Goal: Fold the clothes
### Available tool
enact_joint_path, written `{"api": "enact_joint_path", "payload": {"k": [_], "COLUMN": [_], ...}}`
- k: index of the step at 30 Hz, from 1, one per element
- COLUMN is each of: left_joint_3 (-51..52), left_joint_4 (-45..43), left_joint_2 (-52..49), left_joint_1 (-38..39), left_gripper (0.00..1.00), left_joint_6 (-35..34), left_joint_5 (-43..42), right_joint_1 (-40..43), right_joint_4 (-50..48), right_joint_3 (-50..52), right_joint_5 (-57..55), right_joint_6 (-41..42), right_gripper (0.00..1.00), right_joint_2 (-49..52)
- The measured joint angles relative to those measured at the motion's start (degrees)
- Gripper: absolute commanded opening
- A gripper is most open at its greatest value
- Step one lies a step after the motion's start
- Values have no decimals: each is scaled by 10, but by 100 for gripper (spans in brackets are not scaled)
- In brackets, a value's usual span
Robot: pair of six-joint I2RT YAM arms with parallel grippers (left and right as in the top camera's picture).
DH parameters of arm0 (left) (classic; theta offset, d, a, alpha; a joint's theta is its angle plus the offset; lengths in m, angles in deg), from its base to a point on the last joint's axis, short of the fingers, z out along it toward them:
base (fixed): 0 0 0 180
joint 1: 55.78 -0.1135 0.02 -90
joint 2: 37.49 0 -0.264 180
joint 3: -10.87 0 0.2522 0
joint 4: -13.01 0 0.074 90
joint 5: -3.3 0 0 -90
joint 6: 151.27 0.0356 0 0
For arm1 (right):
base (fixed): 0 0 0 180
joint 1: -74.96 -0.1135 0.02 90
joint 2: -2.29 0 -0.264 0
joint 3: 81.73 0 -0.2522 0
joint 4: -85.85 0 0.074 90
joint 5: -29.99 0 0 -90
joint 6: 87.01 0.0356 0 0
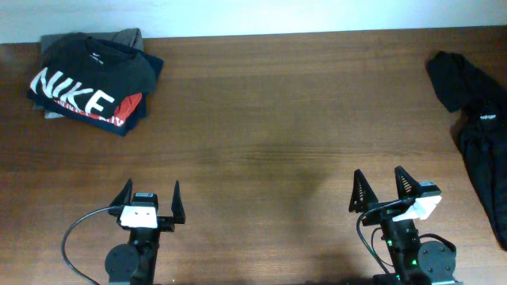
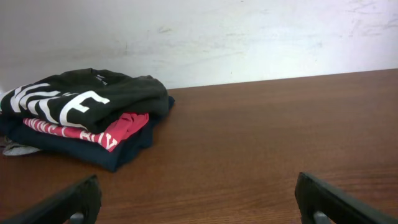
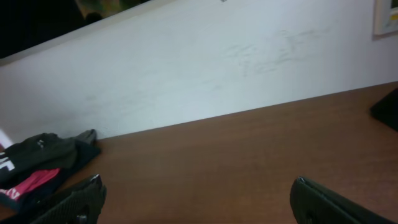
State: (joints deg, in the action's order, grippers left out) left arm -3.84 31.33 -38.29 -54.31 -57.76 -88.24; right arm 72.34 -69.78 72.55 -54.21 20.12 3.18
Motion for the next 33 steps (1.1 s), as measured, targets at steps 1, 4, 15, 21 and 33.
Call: {"api": "enact_joint_path", "payload": {"k": [1, 4, 15, 21, 33], "left_joint_3": [0, 0, 0, 0, 0], "left_joint_4": [0, 0, 0, 0, 0], "left_joint_2": [0, 0, 0, 0, 0], "left_joint_1": [0, 0, 0, 0, 0], "left_gripper": [99, 99, 99, 99, 99], "left_joint_6": [0, 0, 0, 0, 0], "left_joint_5": [0, 0, 0, 0, 0], "right_joint_1": [0, 0, 0, 0, 0], "right_joint_4": [0, -2, -81, -93, -72], "right_joint_3": [0, 1, 52, 89, 113], "right_joint_5": [-1, -5, -5, -1, 18], "right_joint_6": [0, 0, 0, -41, -158], "right_gripper": [99, 99, 99, 99, 99], "right_joint_2": [0, 0, 0, 0, 0]}}
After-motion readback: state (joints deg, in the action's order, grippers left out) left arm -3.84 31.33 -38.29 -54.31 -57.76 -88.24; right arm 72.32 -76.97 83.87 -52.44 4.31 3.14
